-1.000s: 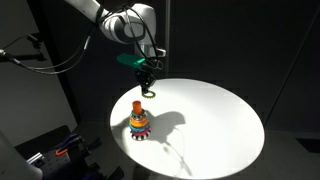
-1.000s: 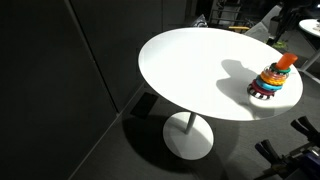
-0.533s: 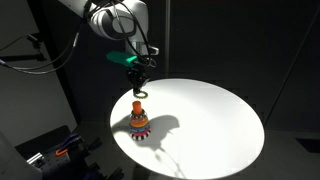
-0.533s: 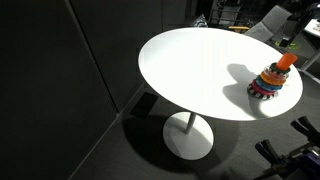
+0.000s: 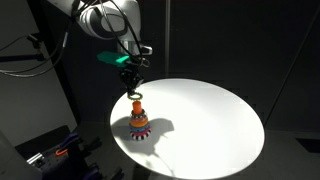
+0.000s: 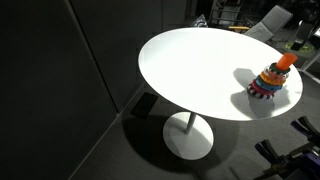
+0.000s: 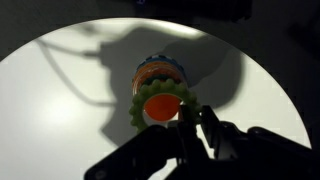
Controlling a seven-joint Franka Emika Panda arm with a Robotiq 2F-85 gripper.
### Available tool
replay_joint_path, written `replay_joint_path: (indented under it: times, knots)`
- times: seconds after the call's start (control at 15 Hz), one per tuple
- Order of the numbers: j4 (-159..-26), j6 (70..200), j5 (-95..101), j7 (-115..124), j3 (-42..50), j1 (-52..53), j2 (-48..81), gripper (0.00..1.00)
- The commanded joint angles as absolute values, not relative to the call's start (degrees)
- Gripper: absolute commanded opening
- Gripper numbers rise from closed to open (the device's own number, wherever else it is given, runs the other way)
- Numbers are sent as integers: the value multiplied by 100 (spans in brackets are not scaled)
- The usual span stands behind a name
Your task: Pick up the lime green ring and put it on the ring holder
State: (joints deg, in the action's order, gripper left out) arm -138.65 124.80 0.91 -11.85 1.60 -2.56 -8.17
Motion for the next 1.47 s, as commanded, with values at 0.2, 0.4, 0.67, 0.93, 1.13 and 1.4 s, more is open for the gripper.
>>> replay_joint_path:
  times: [0.2, 0.4, 0.67, 0.93, 1.13, 1.4]
  knots:
    - [-14058, 12900, 179, -1421, 241, -228, -846, 6]
    - [-14033, 13072, 157, -1519, 254, -224, -773, 6]
    - [-14035, 13149, 147, -1596, 265, -228, -711, 6]
    - [-14035, 13114, 114, -1673, 288, -237, -678, 6]
    - [-14033, 13037, 69, -1727, 306, -237, -656, 6]
    - [-14080, 13029, 83, -1757, 316, -237, -655, 6]
